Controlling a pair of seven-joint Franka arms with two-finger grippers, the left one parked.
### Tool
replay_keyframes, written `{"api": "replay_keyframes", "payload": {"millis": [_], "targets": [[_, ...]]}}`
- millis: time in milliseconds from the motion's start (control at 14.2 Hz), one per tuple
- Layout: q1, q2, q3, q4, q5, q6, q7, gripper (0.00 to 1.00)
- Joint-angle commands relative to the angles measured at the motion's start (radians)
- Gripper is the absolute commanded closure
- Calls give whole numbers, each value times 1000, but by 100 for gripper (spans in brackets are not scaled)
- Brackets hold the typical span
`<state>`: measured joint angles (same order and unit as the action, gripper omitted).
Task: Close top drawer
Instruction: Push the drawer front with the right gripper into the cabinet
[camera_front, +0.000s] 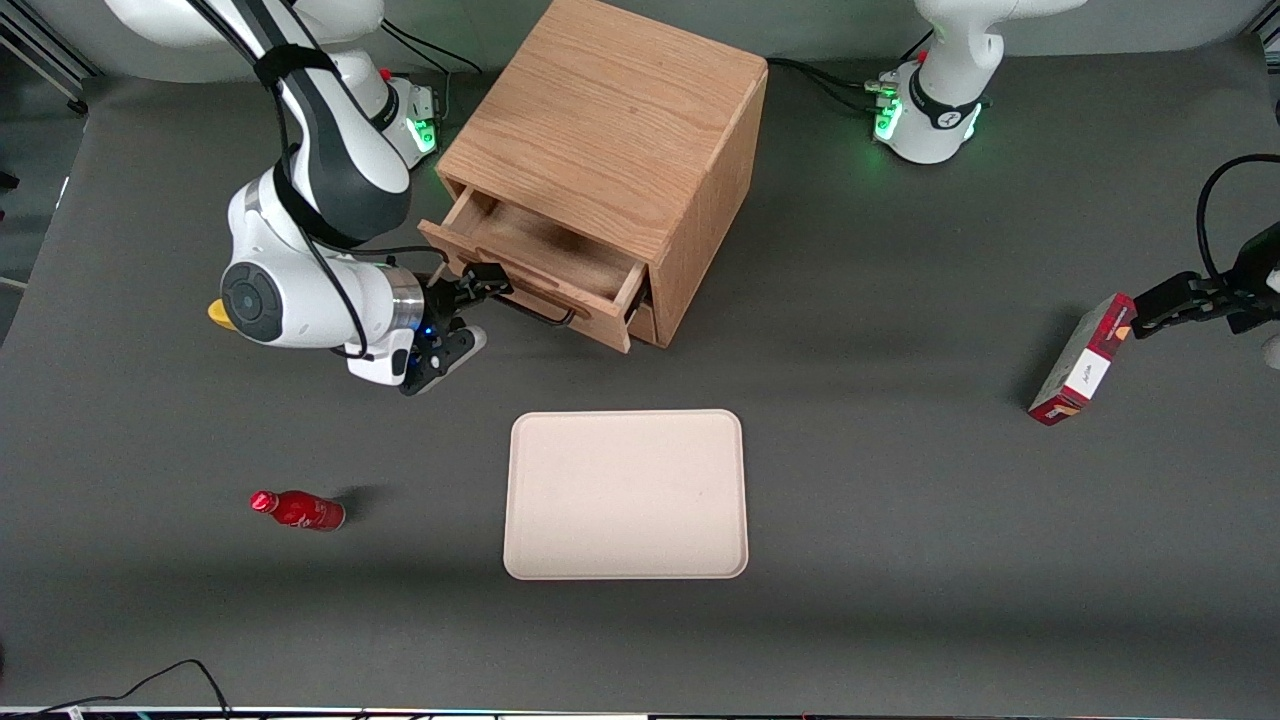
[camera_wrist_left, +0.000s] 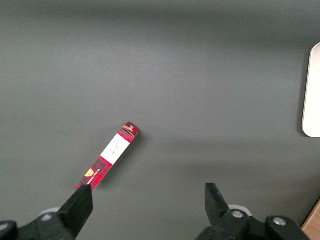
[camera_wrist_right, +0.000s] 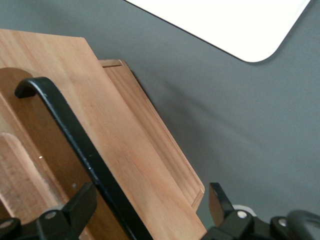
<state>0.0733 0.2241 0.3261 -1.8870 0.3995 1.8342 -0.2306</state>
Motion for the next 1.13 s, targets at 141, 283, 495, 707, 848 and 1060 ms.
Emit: {"api": "replay_keyframes", "payload": {"millis": [141,283,495,707,848,1060], "targets": [[-6,-84,65,-96,38,45,86,0],[-6,-109,77,-124,42,60,99,0],[-6,-127,91,-153,68,72,102,0],[-4,-132,96,-156,84,76,117,0],[-3,-135,105,-165,88,82,154,0],[-7,-141,131,-167,88,86,178,0]]}}
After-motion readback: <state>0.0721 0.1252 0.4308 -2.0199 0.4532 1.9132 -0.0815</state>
